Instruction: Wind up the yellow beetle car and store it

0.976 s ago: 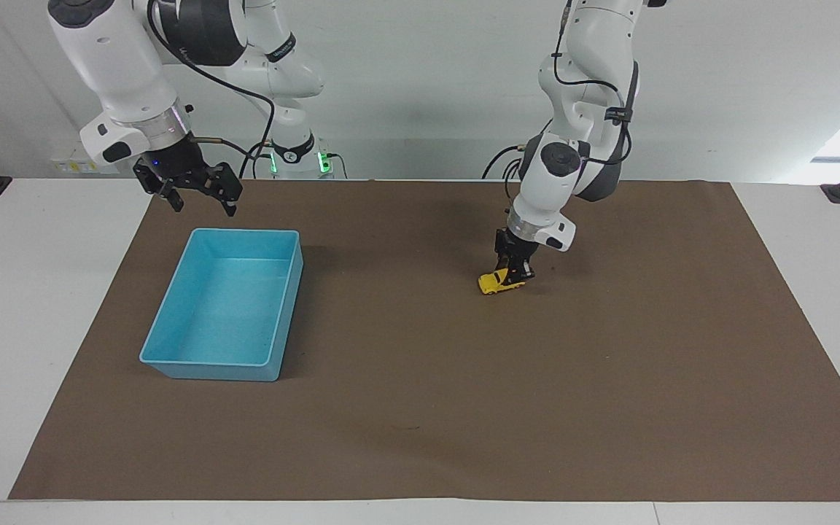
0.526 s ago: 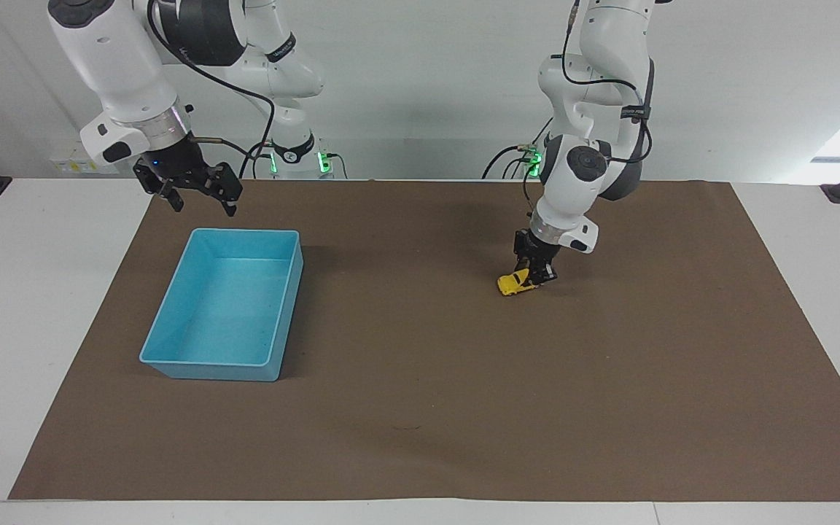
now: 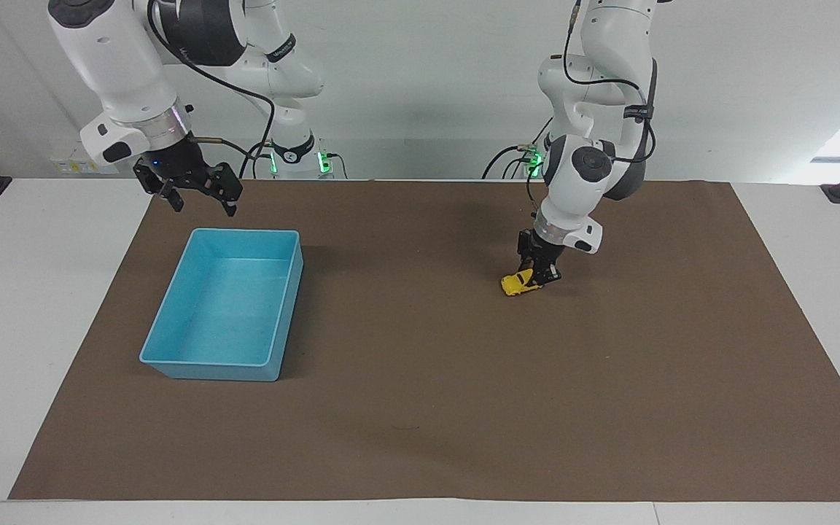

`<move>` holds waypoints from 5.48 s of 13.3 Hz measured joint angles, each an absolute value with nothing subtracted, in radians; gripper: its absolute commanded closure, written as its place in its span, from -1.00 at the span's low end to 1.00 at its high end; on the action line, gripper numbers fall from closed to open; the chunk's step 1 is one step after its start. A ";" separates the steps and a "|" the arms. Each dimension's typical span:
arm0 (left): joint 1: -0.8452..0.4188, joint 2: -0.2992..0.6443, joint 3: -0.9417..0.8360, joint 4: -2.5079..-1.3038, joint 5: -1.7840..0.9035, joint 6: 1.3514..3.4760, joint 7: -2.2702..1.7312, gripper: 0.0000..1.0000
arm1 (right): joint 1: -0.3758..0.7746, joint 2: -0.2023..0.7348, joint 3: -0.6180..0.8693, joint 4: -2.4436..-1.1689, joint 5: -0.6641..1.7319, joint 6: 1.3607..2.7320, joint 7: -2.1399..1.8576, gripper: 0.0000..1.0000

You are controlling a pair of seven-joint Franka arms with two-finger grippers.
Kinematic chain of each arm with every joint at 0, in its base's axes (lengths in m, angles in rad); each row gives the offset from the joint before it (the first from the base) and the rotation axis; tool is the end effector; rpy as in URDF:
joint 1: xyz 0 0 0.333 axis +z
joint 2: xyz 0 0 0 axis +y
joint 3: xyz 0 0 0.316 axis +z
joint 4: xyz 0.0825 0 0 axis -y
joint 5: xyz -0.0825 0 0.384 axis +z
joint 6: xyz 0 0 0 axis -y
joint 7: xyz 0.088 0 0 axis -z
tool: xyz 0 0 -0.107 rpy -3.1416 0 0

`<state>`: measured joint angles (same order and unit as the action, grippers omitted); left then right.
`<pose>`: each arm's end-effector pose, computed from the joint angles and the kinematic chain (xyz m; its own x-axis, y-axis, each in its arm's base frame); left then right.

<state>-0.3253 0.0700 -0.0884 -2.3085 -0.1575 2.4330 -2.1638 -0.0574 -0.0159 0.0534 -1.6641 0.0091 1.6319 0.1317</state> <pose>0.4789 -0.2107 0.3201 -0.2915 0.9488 -0.1215 0.9565 0.2907 -0.0246 0.5529 -0.0011 0.5944 0.9906 -0.1358 -0.0173 -0.1360 -0.9907 -0.0060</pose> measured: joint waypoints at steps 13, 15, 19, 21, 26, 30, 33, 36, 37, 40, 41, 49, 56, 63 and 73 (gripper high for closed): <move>-0.272 0.133 -0.055 -2.180 -0.143 2.356 -2.146 -1.00 | -0.057 -0.016 0.053 -1.664 0.009 1.632 0.132 -1.00; -0.259 0.133 -0.054 -2.156 -0.143 2.328 -2.145 -1.00 | -0.057 -0.016 0.053 -1.664 0.009 1.632 0.132 -1.00; -0.251 0.135 -0.053 -2.152 -0.142 2.322 -2.139 -1.00 | -0.057 -0.016 0.053 -1.664 0.009 1.632 0.132 -1.00; -0.237 0.136 -0.051 -2.151 -0.142 2.323 -2.131 -1.00 | -0.057 -0.016 0.053 -1.664 0.009 1.632 0.132 -1.00; -0.209 0.142 -0.050 -2.134 -0.142 2.325 -2.020 -1.00 | -0.045 -0.020 0.055 -1.664 0.010 1.634 0.132 -1.00; -0.207 0.144 -0.051 -2.114 -0.142 2.325 -1.955 -1.00 | -0.023 -0.018 0.063 -1.681 0.014 1.688 0.172 -1.00; -0.183 0.143 -0.050 -2.069 -0.142 2.317 -1.867 -1.00 | 0.035 -0.012 0.065 -1.699 0.014 1.739 0.301 -1.00; -0.145 0.142 -0.050 -2.004 -0.142 2.254 -1.782 -1.00 | 0.074 0.010 0.066 -1.708 0.014 1.797 0.408 -1.00; -0.134 0.142 -0.049 -1.981 -0.142 2.230 -1.754 -1.00 | 0.077 0.020 0.066 -1.709 0.014 1.814 0.433 -1.00; -0.115 0.141 -0.049 -1.925 -0.141 2.174 -1.653 -1.00 | 0.087 0.048 0.066 -1.710 0.015 1.845 0.523 -1.00; -0.110 0.141 -0.049 -1.909 -0.141 2.157 -1.611 -1.00 | 0.088 0.055 0.066 -1.710 0.015 1.848 0.555 -1.00; -0.051 0.136 -0.048 -1.779 -0.141 2.050 -1.062 -1.00 | 0.129 0.115 0.066 -1.711 0.015 1.859 0.957 -1.00; -0.034 0.135 -0.048 -1.710 -0.113 2.007 -0.776 -1.00 | 0.142 0.175 0.066 -1.719 0.014 1.907 1.360 -1.00; -0.025 0.135 -0.047 -1.675 -0.056 1.918 -0.385 -1.00 | 0.149 0.243 0.066 -1.742 0.014 2.030 1.603 -1.00; -0.024 0.108 -0.065 -1.627 -0.025 1.781 -0.105 -1.00 | 0.200 0.373 0.066 -1.821 -0.061 2.208 1.748 -1.00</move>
